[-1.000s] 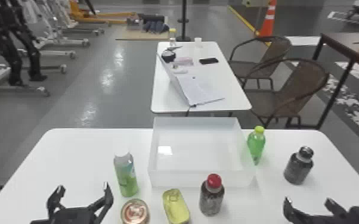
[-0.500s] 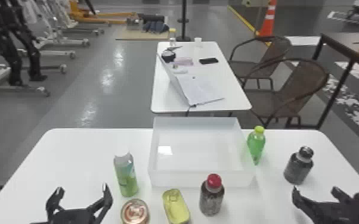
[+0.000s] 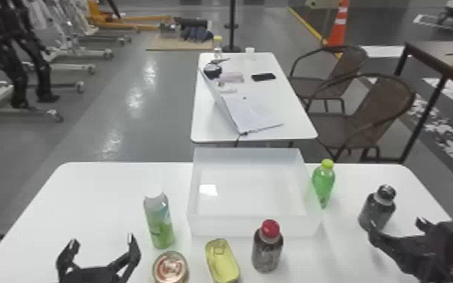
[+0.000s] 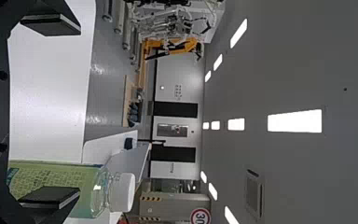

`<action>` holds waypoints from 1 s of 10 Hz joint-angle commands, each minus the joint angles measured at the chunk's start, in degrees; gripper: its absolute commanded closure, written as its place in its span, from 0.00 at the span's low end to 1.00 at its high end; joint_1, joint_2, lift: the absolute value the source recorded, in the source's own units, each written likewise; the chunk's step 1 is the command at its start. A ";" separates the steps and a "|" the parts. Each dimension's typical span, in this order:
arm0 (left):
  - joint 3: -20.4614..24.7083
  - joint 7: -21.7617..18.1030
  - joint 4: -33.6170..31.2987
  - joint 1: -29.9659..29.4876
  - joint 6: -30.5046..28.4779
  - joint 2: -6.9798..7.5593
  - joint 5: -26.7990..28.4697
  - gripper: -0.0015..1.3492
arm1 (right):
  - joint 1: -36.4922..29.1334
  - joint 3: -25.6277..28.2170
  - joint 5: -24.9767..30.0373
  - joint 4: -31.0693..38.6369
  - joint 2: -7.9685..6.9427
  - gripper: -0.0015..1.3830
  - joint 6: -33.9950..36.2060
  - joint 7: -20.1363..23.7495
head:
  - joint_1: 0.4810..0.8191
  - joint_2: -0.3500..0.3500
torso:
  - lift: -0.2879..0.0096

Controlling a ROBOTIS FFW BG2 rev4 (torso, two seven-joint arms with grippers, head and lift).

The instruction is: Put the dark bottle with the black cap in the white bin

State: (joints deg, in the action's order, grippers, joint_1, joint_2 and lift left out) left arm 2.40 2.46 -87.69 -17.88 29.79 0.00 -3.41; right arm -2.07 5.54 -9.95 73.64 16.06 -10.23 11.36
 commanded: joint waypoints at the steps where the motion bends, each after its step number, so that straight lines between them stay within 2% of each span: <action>1: -0.20 0.00 0.42 0.12 0.44 -0.15 -0.55 0.07 | 3.21 0.00 -1.12 -5.70 0.02 0.07 -2.16 1.83 | 0.20 0.50 | 0.63; 6: -0.73 0.00 1.47 0.48 2.02 -0.15 -1.87 0.07 | 11.30 -0.26 -1.30 -19.06 0.02 0.07 -5.77 6.66 | 0.20 0.50 | 0.63; 8: -0.99 0.00 2.00 0.65 2.46 -0.15 -2.66 0.07 | 14.02 -0.44 0.02 -22.49 -0.59 0.07 -5.77 6.75 | 0.20 0.50 | 0.63; 10: -1.34 0.00 2.44 0.92 2.64 -0.15 -3.01 0.07 | 16.40 -1.93 1.25 -23.90 -0.59 0.07 -4.71 7.10 | 0.20 0.50 | 0.63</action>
State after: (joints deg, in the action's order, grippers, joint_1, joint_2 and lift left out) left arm 1.17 2.46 -85.36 -17.05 32.41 0.00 -6.33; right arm 13.66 4.07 -9.15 49.99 15.48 -15.54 18.43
